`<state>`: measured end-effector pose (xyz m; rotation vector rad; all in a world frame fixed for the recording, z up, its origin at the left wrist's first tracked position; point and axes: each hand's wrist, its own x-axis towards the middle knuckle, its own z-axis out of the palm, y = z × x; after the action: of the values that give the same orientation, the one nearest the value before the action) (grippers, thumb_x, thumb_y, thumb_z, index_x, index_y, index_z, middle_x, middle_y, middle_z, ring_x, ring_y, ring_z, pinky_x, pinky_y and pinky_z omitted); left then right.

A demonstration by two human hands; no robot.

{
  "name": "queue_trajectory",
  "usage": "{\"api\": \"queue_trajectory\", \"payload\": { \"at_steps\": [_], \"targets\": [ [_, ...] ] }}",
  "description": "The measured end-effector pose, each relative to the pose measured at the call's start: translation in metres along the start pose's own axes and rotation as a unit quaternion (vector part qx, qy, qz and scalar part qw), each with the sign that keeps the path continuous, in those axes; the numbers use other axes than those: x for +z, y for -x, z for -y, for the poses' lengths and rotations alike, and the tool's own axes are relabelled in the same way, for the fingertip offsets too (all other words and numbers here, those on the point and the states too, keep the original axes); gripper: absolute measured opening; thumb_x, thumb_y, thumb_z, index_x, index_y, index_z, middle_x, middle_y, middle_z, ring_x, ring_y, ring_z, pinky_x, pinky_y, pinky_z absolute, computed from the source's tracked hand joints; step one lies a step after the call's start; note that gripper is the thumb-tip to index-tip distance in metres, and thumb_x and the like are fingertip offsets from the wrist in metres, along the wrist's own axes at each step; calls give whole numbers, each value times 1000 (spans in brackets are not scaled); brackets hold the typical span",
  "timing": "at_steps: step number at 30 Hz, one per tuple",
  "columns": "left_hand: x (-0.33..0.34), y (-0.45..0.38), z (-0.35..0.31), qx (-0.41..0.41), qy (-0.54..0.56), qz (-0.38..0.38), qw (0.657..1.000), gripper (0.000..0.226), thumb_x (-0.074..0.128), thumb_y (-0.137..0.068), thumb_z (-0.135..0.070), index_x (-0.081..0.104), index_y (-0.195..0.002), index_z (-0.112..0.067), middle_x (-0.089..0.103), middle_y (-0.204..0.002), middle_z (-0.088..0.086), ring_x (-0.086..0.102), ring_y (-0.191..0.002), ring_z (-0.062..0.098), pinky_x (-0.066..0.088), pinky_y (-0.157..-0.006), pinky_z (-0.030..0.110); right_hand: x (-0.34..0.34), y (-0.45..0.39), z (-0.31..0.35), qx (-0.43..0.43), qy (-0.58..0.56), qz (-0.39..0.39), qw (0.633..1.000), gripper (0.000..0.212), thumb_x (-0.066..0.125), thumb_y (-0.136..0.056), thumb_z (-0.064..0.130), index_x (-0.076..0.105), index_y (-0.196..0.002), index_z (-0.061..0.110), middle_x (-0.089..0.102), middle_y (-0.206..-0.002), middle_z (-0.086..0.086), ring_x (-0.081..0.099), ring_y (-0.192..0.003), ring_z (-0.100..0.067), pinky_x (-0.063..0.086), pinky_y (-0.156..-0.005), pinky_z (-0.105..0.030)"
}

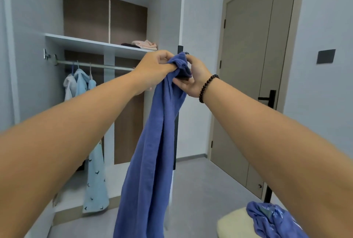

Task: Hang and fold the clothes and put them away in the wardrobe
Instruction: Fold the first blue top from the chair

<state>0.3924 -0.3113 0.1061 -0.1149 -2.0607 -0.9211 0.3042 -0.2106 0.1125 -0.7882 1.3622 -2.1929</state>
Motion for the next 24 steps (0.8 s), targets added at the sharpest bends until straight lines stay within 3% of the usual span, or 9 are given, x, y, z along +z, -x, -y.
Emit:
{"api": "queue_trajectory", "payload": {
  "at_steps": [3,8,10,13,16,18,20,22,24],
  "targets": [
    [6,15,-17,12,-4,15,1000,19,61,-91,-9,67,-109,-11,72,-96,-3,66,-82,-5,51,-78,12,-2,22,9,-1,3,-10,1000,22,51,-94,22,62,-81,8,62,-76,-9,60,-71,-18,57,-57,-27],
    [31,54,-20,33,-45,5,998,17,63,-86,-12,71,-100,-16,73,-92,0,67,-91,16,54,-87,36,-16,42,5,34,28,-57,997,20,46,-94,11,51,-75,6,57,-71,-9,58,-62,-21,53,-40,-28],
    [45,76,-13,39,-64,-34,997,20,62,-84,-10,69,-102,-14,71,-93,3,64,-89,20,54,-81,31,-21,39,-2,50,55,-83,994,19,37,-93,5,51,-81,1,56,-74,-12,58,-63,-24,53,-44,-27],
    [68,118,0,31,-14,-103,994,50,62,-78,-3,52,-125,-18,62,-113,0,58,-101,14,48,-83,17,-21,37,-17,41,118,-110,986,17,34,-93,2,51,-96,2,55,-79,-15,58,-69,-28,56,-55,-34],
    [96,151,21,-49,42,-158,985,72,63,-78,-7,32,-139,-27,52,-128,-5,55,-110,13,50,-88,28,-17,38,-29,27,166,-105,980,18,36,-96,0,50,-87,5,51,-76,-12,55,-71,-26,57,-69,-40],
    [111,170,36,-114,64,-182,975,76,62,-81,-7,25,-143,-31,51,-131,-6,56,-107,14,53,-85,33,-16,40,-34,26,201,-91,975,20,37,-96,2,48,-81,8,49,-77,-9,52,-68,-21,57,-57,-32],
    [123,188,55,-146,65,-183,970,74,57,-81,-2,27,-142,-30,54,-129,-4,58,-103,18,55,-83,38,-20,43,-36,29,231,-85,969,28,36,-94,0,43,-69,12,42,-71,-6,46,-62,-17,50,-47,-26],
    [132,209,75,-167,40,-148,974,71,52,-79,3,31,-139,-31,58,-120,-4,60,-96,21,55,-79,41,-35,46,-37,14,262,-99,960,41,36,-88,-7,40,-52,12,33,-61,-4,36,-56,-17,40,-54,-26],
    [142,232,95,-167,14,-98,981,70,48,-77,5,36,-136,-31,61,-111,-4,61,-90,21,54,-72,37,-58,54,-36,6,299,-113,948,41,40,-87,-6,42,-50,12,33,-59,-3,34,-58,-17,36,-63,-27]
  ]
}}
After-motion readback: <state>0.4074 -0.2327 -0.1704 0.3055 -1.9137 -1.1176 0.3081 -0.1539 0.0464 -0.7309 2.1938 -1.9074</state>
